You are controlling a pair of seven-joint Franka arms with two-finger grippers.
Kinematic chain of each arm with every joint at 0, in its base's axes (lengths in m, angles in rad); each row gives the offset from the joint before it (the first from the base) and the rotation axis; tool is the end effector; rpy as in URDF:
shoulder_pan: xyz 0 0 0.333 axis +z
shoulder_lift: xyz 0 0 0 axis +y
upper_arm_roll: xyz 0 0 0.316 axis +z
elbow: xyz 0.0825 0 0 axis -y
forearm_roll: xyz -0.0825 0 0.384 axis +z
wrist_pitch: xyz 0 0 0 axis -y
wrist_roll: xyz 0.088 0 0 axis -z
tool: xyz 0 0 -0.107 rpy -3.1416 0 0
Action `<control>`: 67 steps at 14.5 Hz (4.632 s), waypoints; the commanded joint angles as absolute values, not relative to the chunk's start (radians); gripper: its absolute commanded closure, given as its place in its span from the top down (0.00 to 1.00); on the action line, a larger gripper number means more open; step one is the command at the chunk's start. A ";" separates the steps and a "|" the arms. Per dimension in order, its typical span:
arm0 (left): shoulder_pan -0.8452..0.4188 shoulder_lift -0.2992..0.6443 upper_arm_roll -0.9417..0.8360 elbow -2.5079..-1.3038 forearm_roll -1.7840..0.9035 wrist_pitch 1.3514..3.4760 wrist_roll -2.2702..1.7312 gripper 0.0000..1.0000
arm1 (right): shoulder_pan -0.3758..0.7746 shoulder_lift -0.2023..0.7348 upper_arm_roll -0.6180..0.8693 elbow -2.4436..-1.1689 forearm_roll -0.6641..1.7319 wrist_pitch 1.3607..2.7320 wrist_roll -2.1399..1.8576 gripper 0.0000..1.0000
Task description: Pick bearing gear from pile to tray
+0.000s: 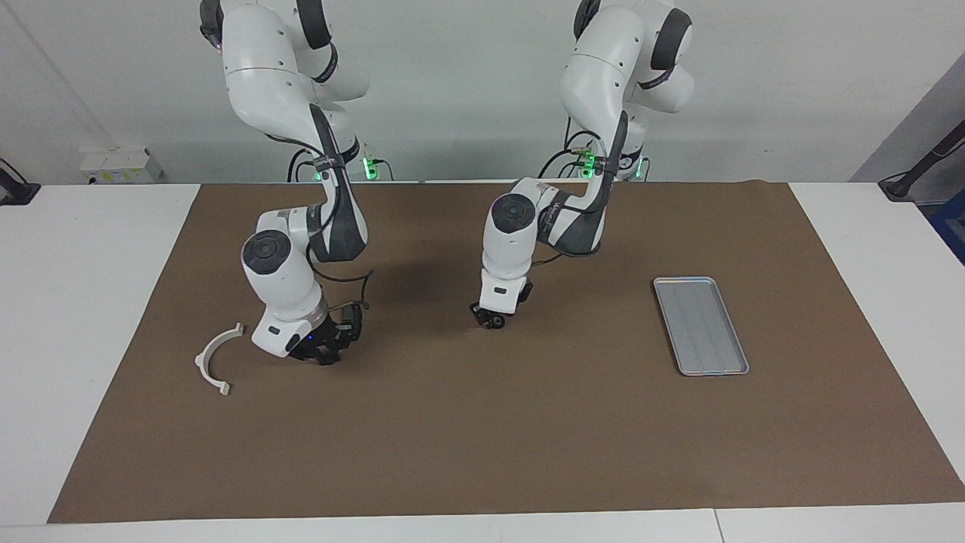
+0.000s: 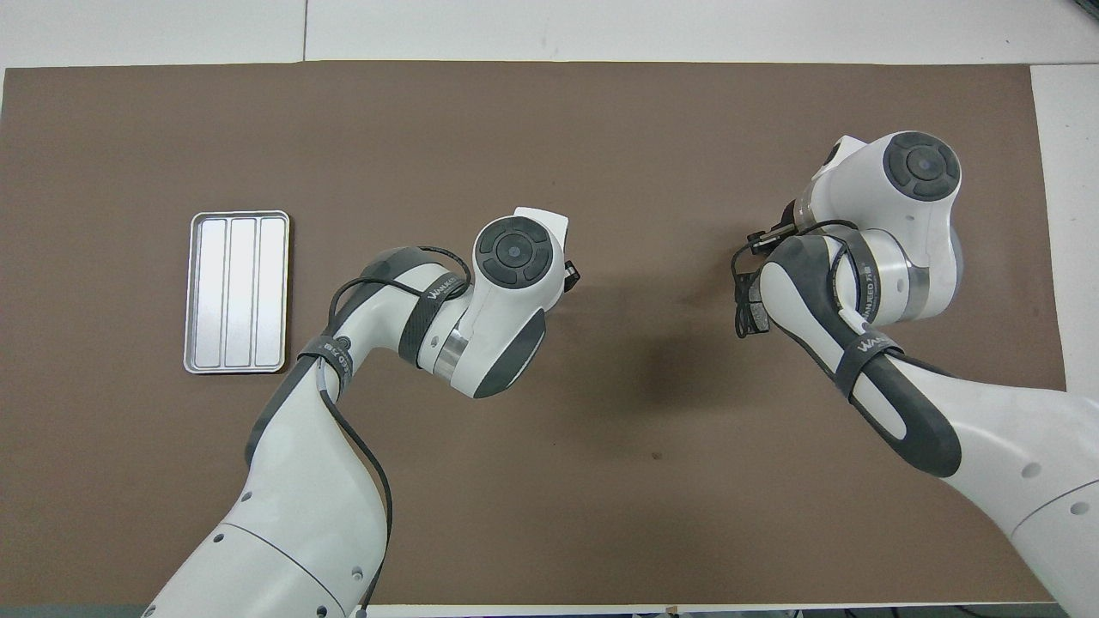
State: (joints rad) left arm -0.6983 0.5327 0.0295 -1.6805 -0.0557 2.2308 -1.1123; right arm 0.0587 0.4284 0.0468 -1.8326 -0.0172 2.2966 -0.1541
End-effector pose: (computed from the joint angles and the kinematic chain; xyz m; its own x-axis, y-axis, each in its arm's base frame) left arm 0.5298 -0.4236 0.2940 0.8902 0.4553 -0.0188 0.4556 -0.8897 0.0288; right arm 0.6434 0.0656 0.3018 0.9641 0.2629 0.0367 0.2631 -0.9648 -0.0005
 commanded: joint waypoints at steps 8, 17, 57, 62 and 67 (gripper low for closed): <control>-0.654 0.482 0.055 -1.635 -0.028 2.067 -1.112 0.00 | 0.054 0.390 0.055 -1.632 0.002 2.102 -0.102 0.00; -0.342 0.060 0.054 -1.983 -0.028 1.934 -0.544 0.00 | 0.293 0.397 0.055 -1.427 -0.012 1.873 0.297 0.00; -0.087 0.115 0.054 -2.298 -0.028 2.407 -0.025 0.02 | 0.439 0.479 0.055 -1.562 -0.061 2.191 0.542 1.00; -0.086 0.115 0.054 -2.298 -0.029 2.408 -0.025 0.38 | 0.232 0.381 0.055 -1.562 -0.058 2.103 0.139 1.00; -0.087 0.123 0.052 -2.202 -0.029 2.308 -0.046 0.71 | 0.051 0.215 0.052 -1.562 -0.060 1.866 -0.093 1.00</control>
State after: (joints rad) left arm -0.0844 0.1204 0.0539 -2.2643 -0.0378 2.3752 -0.0136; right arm 0.0947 0.2969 0.0376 -1.5409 -0.0637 1.9485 -0.0531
